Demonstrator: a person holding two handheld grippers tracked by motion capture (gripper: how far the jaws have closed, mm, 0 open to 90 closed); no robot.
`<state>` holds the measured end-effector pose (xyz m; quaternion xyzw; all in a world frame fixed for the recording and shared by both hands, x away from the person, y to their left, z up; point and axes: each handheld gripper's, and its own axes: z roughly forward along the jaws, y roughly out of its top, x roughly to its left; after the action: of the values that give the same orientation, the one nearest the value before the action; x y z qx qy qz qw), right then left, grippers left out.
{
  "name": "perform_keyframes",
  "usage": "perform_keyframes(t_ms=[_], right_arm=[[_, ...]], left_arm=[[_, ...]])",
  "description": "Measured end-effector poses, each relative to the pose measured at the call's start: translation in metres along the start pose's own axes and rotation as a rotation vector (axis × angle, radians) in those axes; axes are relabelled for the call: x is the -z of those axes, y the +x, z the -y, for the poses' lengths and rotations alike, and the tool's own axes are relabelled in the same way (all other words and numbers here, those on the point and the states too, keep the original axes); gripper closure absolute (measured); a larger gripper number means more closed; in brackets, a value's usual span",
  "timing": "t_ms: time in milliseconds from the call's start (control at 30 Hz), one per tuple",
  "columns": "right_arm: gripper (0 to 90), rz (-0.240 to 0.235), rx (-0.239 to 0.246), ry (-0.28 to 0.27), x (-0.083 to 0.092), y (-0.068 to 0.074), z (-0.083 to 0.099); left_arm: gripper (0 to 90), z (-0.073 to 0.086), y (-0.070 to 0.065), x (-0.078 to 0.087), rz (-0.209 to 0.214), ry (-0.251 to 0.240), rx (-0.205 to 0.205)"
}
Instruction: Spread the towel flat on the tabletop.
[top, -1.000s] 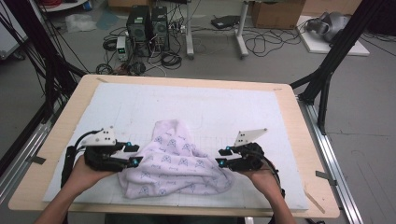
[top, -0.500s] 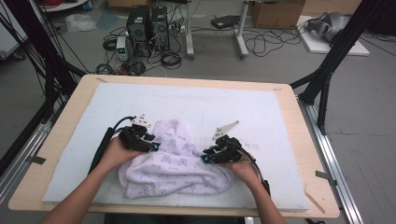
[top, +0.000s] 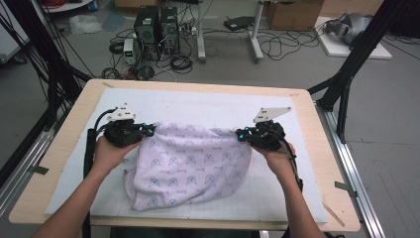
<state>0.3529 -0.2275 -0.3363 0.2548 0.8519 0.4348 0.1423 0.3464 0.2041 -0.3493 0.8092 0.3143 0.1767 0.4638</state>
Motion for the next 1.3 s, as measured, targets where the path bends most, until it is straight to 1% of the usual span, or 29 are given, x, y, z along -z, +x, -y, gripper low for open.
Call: perform_keyframes(t_ms=[67, 100, 133, 167, 200, 233, 300, 333, 367, 433, 500, 567, 600, 667, 733, 800, 833, 933, 967, 1000, 1033, 1067, 1100, 1133, 1167, 1200, 1233, 1267, 1300], right_arm=[[86.5, 0.000, 0.024, 0.006, 0.004, 0.008, -0.001], [86.5, -0.009, 0.030, 0.013, 0.003, 0.011, 0.002], [86.5, -0.026, 0.041, 0.037, 0.000, 0.019, 0.008], [86.4, -0.040, 0.051, 0.060, -0.004, 0.025, 0.015], [86.4, -0.063, 0.048, 0.075, -0.010, 0.031, 0.023], [86.4, -0.086, 0.044, 0.087, -0.015, 0.035, 0.029], [85.4, -0.156, 0.032, 0.149, -0.031, 0.047, 0.048], [83.3, -0.203, 0.031, 0.181, -0.038, 0.051, 0.054], [78.6, -0.228, 0.039, 0.204, -0.042, 0.056, 0.058], [72.6, -0.241, 0.068, 0.201, -0.043, 0.060, 0.058], [68.2, -0.220, 0.060, 0.140, -0.034, 0.056, 0.049], [67.0, -0.175, 0.045, 0.095, -0.025, 0.047, 0.040], [66.1, -0.145, 0.039, 0.085, -0.022, 0.042, 0.038], [64.0, -0.116, 0.003, 0.075, -0.023, 0.030, 0.038], [58.0, -0.103, -0.040, 0.105, -0.030, 0.022, 0.041], [54.0, -0.100, -0.061, 0.134, -0.041, 0.018, 0.045], [52.1, -0.099, -0.067, 0.141, -0.046, 0.016, 0.045], [50.9, -0.086, -0.073, 0.134, -0.061, 0.010, 0.044], [50.0, -0.078, -0.074, 0.143, -0.067, 0.006, 0.044], [48.9, -0.067, -0.080, 0.161, -0.073, 0.003, 0.043], [48.7, -0.071, -0.089, 0.180, -0.079, 0.000, 0.044], [49.3, -0.067, -0.091, 0.181, -0.083, -0.001, 0.045], [51.5, -0.069, -0.086, 0.203, -0.089, -0.003, 0.047], [54.9, -0.078, -0.084, 0.227, -0.093, -0.004, 0.049], [57.0, -0.090, -0.081, 0.246, -0.096, -0.004, 0.051], [63.7, -0.082, -0.077, 0.241, -0.096, -0.003, 0.053], [74.8, -0.080, -0.069, 0.247, -0.095, -0.004, 0.053], [84.1, -0.107, -0.068, 0.250, -0.095, -0.005, 0.053], [85.8, -0.131, -0.070, 0.254, -0.095, -0.005, 0.053]], left_arm=[[86.3, 0.007, -0.003, 0.005, 0.011, 0.020, -0.012], [86.3, 0.016, -0.006, 0.007, 0.023, 0.040, -0.016], [86.3, 0.016, -0.006, 0.007, 0.023, 0.040, -0.016], [86.3, 0.035, -0.011, 0.007, 0.052, 0.092, -0.012], [86.2, 0.042, -0.013, 0.006, 0.059, 0.110, -0.008], [86.1, 0.054, -0.016, 0.005, 0.089, 0.145, 0.000], [85.2, 0.070, -0.018, 0.003, 0.126, 0.188, 0.002], [83.3, 0.074, -0.019, 0.002, 0.139, 0.197, 0.007], [78.2, 0.076, -0.017, 0.003, 0.145, 0.199, 0.014], [67.7, 0.073, -0.013, 0.004, 0.135, 0.191, 0.028], [60.0, 0.064, -0.009, 0.006, 0.123, 0.170, 0.034], [57.2, 0.055, -0.005, 0.006, 0.119, 0.137, 0.040], [57.2, 0.050, -0.003, 0.005, 0.117, 0.125, 0.037], [57.3, 0.043, 0.000, -0.001, 0.106, 0.109, 0.045], [56.8, 0.041, 0.002, -0.011, 0.096, 0.116, 0.055], [53.7, 0.043, 0.003, -0.024, 0.077, 0.159, 0.047], [50.9, 0.044, 0.003, -0.030, 0.073, 0.184, 0.053], [48.9, 0.050, 0.005, -0.048, 0.073, 0.254, 0.062], [49.9, 0.052, 0.005, -0.053, 0.078, 0.277, 0.061], [53.8, 0.054, 0.006, -0.057, 0.089, 0.300, 0.064], [59.6, 0.056, 0.007, -0.060, 0.095, 0.319, 0.064], [66.0, 0.058, 0.007, -0.064, 0.104, 0.334, 0.060], [68.2, 0.057, 0.007, -0.063, 0.107, 0.325, 0.065], [75.9, 0.057, 0.008, -0.063, 0.124, 0.322, 0.064], [79.0, 0.058, 0.007, -0.063, 0.125, 0.320, 0.064], [80.6, 0.057, 0.007, -0.063, 0.127, 0.323, 0.059], [81.7, 0.057, 0.008, -0.063, 0.129, 0.323, 0.056], [82.2, 0.056, 0.008, -0.062, 0.121, 0.318, 0.052], [82.7, 0.055, 0.010, -0.060, 0.111, 0.300, 0.060]])
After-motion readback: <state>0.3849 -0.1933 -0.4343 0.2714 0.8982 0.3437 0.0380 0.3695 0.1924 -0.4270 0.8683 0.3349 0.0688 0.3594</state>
